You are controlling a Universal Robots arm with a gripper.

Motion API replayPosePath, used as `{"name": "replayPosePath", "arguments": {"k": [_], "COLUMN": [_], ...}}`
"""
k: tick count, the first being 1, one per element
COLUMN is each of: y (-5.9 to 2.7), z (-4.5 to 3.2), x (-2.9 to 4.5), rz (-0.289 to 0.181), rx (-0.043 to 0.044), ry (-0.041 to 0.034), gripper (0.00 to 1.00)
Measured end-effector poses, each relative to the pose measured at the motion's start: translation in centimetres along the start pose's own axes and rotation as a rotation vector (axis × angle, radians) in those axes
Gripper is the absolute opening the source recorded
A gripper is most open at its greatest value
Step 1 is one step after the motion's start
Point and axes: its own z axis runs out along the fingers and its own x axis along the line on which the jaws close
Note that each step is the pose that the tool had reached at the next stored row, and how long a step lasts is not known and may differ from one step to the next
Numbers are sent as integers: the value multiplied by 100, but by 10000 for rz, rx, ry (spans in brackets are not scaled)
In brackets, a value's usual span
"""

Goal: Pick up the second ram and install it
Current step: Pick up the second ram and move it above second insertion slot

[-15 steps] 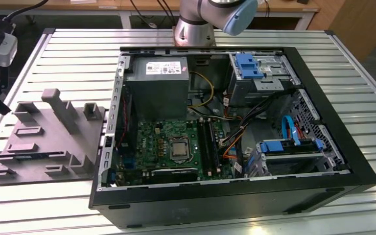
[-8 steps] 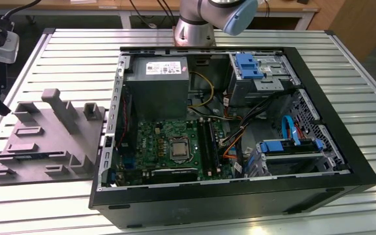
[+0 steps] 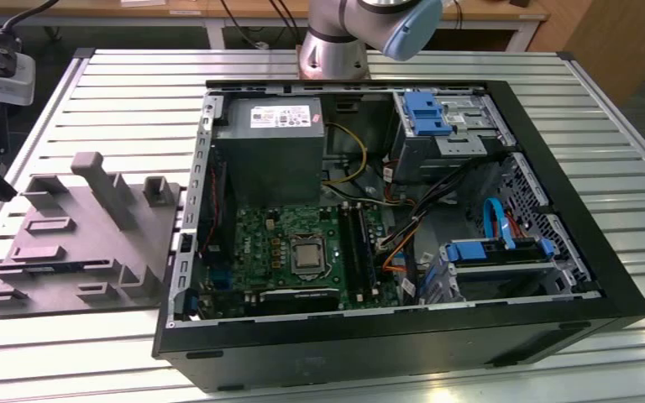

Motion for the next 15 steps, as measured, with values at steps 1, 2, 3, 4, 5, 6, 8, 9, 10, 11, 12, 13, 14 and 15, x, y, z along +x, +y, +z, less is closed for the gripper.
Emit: {"name": "replayPosePath", "arguments": {"k": [1, 2, 3, 4, 5, 6, 8, 9, 10, 11, 12, 13, 14, 15], "y": [0, -1, -1, -1, -1, -2, -4, -5, -5, -6, -6, -7, -7, -8], "z": [5, 11, 15, 18, 20, 22, 26, 28, 33, 38, 43, 48, 53, 59], "x": [0, 0, 1, 2, 4, 7, 12, 16, 20, 27, 33, 40, 47, 54], "rz": [-147, -277, -383, -464, -526, -585, -699, -750, -811, -868, -921, -976, -1030, -1086], "rx": [-25, -49, -65, -71, -74, -77, -79, -81, -82, -84, -84, -78, -72, -67], "ry": [24, 54, 81, 93, 101, 107, 115, 118, 120, 124, 126, 127, 128, 129], "gripper": [10, 10, 10, 10, 10, 10, 10, 10, 10, 10, 10, 10, 10, 10]}}
